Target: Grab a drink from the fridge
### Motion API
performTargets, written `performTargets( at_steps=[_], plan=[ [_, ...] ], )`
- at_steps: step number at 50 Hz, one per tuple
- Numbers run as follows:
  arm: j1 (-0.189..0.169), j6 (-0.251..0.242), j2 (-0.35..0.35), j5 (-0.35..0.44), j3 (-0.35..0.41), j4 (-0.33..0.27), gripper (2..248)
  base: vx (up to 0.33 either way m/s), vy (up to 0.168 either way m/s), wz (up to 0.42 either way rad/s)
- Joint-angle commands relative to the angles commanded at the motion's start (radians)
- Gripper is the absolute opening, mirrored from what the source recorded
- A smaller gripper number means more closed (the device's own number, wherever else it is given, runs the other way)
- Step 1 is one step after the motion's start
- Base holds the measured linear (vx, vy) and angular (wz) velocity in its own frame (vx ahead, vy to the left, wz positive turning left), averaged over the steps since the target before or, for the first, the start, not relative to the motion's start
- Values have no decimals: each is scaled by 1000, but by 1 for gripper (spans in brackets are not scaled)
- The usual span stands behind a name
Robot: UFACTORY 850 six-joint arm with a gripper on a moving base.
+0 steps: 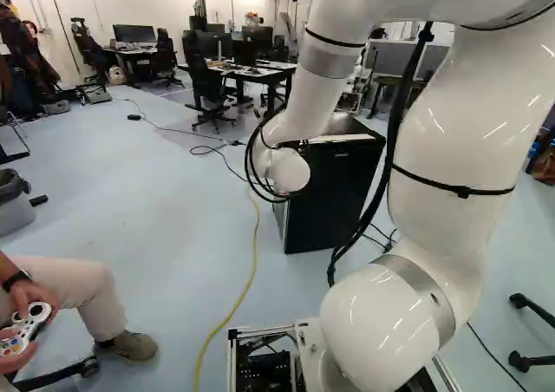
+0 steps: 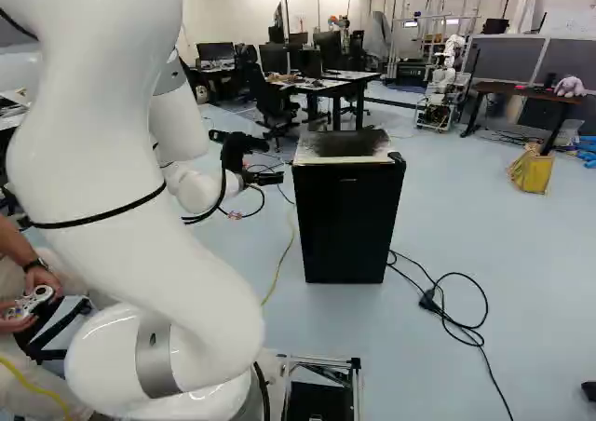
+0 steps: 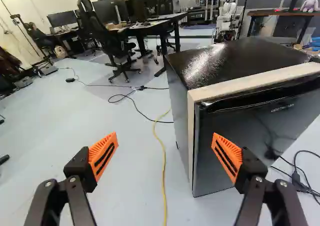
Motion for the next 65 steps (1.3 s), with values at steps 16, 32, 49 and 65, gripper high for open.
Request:
performTargets(
  at_steps=[16,32,49,65],
  plan=[
    [5,0,-52,38,-12,55,247,0,0,0],
    [9,0,-109,80,-31,110,247,0,0,0],
    [13,0,-183,126,-68,168,247,0,0,0],
    [16,0,-253,169,-106,223,247,0,0,0]
  ],
)
